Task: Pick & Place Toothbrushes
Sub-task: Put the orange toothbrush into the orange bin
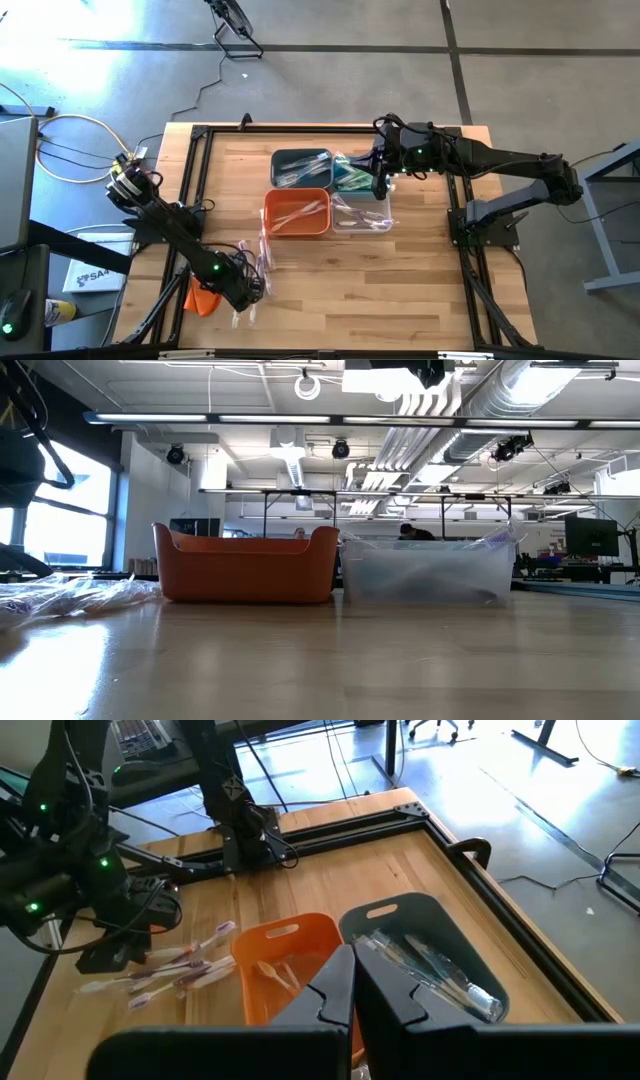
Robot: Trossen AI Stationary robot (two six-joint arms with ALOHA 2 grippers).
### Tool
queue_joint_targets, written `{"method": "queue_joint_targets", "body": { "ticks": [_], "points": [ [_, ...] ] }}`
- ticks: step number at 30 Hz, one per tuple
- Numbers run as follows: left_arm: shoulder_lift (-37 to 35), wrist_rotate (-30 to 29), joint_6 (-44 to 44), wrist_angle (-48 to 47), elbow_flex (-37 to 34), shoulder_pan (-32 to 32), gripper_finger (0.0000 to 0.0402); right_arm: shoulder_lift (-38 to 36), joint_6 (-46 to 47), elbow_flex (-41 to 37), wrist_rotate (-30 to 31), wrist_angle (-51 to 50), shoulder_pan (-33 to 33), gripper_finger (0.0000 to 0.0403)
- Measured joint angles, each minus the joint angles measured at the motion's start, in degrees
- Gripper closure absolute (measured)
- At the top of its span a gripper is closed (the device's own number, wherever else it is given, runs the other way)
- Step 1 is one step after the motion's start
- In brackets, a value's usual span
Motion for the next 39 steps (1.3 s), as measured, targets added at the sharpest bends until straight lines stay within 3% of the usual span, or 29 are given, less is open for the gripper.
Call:
{"method": "queue_joint_targets", "body": {
  "ticks": [12, 20, 23, 28, 39],
  "points": [
    [1.55, 0.04, 0.02, 0.87, 0.15, 0.00, 0.0299, 0.00, -0.61, 0.00, 0.28, -0.34, 0.00, 0.0400],
    [1.60, 0.27, 0.02, 0.58, 0.02, 0.00, 0.0377, 0.00, -1.06, 0.00, 0.31, -0.42, 0.00, 0.0401],
    [1.46, 1.04, 0.05, 0.72, 0.02, 0.00, 0.0390, 0.00, -1.05, 0.00, 0.32, -0.49, 0.00, 0.0401],
    [-0.66, 3.86, 4.43, 3.36, 0.48, 0.07, 0.0380, 0.00, -1.09, 0.00, 0.24, -0.65, 0.00, 0.0401],
    [-11.67, 2.15, 15.29, -0.57, 0.46, 0.07, 0.0388, 0.02, -1.27, 0.00, 0.17, -2.37, 0.00, 0.0401]
  ]
}}
